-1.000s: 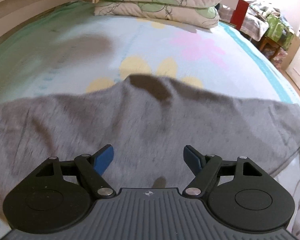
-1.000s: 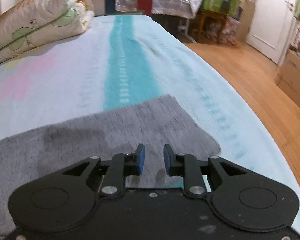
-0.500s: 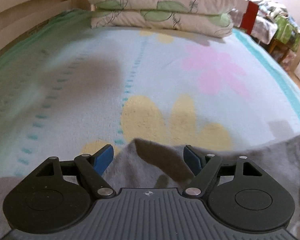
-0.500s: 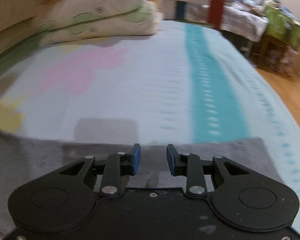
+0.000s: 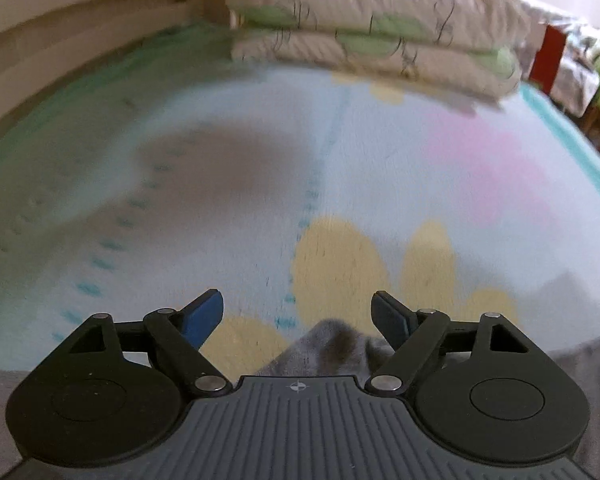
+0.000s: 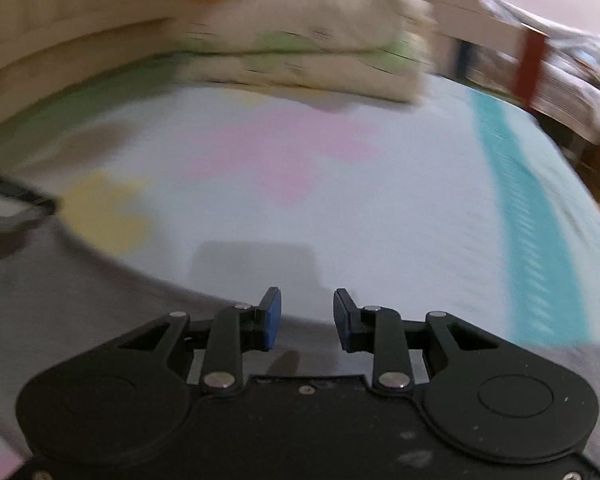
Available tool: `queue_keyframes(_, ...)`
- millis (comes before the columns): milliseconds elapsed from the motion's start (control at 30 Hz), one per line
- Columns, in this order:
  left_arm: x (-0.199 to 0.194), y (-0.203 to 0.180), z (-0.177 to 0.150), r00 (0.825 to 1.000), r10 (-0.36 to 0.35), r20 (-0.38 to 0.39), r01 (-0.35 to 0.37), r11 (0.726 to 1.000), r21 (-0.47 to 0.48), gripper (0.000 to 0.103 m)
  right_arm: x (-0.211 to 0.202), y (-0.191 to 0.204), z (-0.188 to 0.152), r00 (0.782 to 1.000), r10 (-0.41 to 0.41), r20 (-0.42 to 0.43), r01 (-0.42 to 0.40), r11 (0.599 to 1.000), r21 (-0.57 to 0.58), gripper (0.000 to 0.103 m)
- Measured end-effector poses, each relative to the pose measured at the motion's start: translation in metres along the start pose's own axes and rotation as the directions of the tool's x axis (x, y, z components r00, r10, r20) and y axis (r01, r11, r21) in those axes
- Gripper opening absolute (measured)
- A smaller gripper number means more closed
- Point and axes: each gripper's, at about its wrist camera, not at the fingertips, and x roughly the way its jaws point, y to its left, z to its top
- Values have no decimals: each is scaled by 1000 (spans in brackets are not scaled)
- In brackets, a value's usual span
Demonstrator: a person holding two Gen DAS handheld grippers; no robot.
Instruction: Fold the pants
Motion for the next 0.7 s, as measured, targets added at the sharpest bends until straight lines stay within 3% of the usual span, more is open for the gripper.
queue_keyframes(233, -29, -18, -31, 1000, -23, 20, 21, 992, 125, 81, 25, 92, 15, 969, 245, -14, -245, 967, -68, 31)
queue_keyframes(400, -18, 1, -37, 1000, 7, -18, -6, 999, 41, 81, 46, 144, 29, 939, 344, -20, -344, 928, -147, 25)
queue_keyframes(533, -8, 19, -37, 998, 52, -40, -51, 999, 12, 81, 66, 169, 33, 930, 365, -47, -367, 911, -190, 24)
queue_keyframes(633, -1, 34, -46, 997, 51, -55, -51, 999, 0, 84, 85, 176, 27, 964, 253, -82, -265, 937, -229, 11)
queue_keyframes(700, -3, 36, -47, 997, 60, -46, -60, 998, 7, 84, 93, 161, 25, 974, 215, -68, -224, 957, -184, 6)
